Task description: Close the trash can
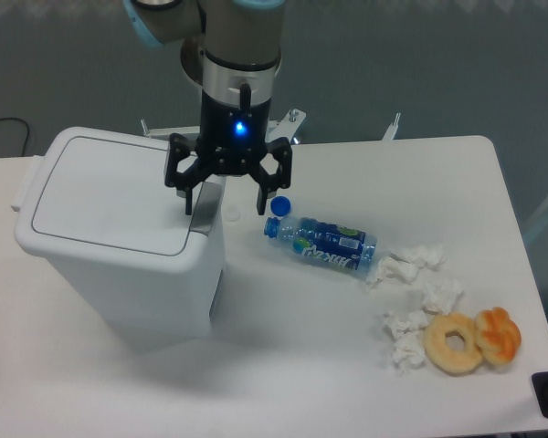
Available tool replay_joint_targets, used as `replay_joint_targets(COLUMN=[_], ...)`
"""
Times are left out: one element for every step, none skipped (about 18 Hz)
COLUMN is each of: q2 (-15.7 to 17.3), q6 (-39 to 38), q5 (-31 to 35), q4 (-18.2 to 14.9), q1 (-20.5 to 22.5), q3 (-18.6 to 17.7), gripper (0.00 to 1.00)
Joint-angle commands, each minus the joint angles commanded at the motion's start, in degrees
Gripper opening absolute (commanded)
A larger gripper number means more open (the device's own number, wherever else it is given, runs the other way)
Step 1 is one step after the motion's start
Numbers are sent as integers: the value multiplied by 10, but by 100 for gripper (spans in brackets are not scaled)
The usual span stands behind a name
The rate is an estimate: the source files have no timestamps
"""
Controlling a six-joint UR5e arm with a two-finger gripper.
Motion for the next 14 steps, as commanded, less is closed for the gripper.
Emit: replay_joint_targets(q2=[-6,-24,-35,-46,-57,-67,-74,-80,-88,-91,-98,-105,-117,-128], q6=[12,24,34,45,60,81,106,131,150,170,198,227,258,288], q5=[0,0,0,0,0,0,1,2,2,3,3,4,4,4], q4=[4,5,5,5,5,6,8,12,12,12,12,11,11,11], q1=[12,22,33,44,55,62,69,77,85,91,97,104,109,113], q3=[4,11,21,31,38,41,42,42,41,40,39,38,40,40], gripper=[100,100,100,100,100,100,100,100,100,100,100,100,100,100])
